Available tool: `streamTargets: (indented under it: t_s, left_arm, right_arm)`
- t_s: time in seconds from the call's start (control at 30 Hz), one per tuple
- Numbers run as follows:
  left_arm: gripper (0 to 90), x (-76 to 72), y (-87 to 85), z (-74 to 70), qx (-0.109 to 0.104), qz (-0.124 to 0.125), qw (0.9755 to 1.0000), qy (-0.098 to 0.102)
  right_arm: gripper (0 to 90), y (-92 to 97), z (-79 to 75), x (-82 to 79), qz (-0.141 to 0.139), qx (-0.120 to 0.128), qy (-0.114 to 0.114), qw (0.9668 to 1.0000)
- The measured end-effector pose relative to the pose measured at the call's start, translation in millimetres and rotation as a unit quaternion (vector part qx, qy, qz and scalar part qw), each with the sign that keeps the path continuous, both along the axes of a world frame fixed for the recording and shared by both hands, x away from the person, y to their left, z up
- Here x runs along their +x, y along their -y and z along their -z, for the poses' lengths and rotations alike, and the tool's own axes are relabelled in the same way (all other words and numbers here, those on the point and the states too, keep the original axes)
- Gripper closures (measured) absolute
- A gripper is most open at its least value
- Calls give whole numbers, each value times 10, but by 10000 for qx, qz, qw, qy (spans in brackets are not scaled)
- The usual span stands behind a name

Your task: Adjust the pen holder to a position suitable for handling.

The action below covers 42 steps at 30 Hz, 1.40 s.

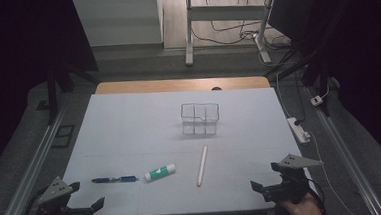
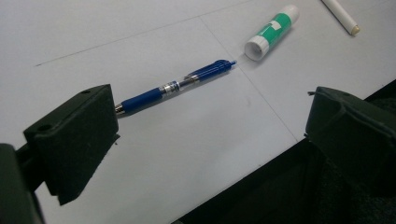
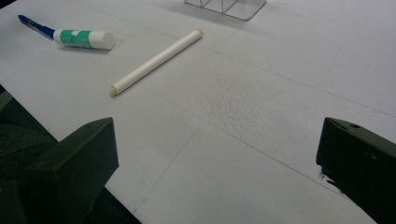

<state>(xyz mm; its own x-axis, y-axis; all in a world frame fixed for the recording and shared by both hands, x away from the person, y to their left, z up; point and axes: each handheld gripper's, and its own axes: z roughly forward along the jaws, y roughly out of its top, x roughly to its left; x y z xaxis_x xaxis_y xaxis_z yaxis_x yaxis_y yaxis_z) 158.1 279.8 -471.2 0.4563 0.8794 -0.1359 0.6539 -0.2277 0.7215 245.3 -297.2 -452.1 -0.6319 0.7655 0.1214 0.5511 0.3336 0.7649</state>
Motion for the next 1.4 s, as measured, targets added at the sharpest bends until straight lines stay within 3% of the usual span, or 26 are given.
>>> streamTargets:
  t_s: [0.9, 1.03, 1.27, 1.4]
  left_arm:
    - [25, 9, -6, 11, -27, -9, 10000, -92]
    - [25, 8, -12, 11, -53, -28, 9999, -92]
    - [25, 7, -14, 11, -61, -34, 9999, -87]
    - [26, 7, -16, 11, -67, -42, 9999, -89]
  right_arm:
    - [0, -61, -2, 7, -87, -255, -10, 9996]
    - [0, -85, -24, 6, -130, -100, 77, 9998]
    - [0, -171, -96, 24, -312, -115, 243, 9992]
    - [0, -208, -125, 49, -406, -45, 161, 9990]
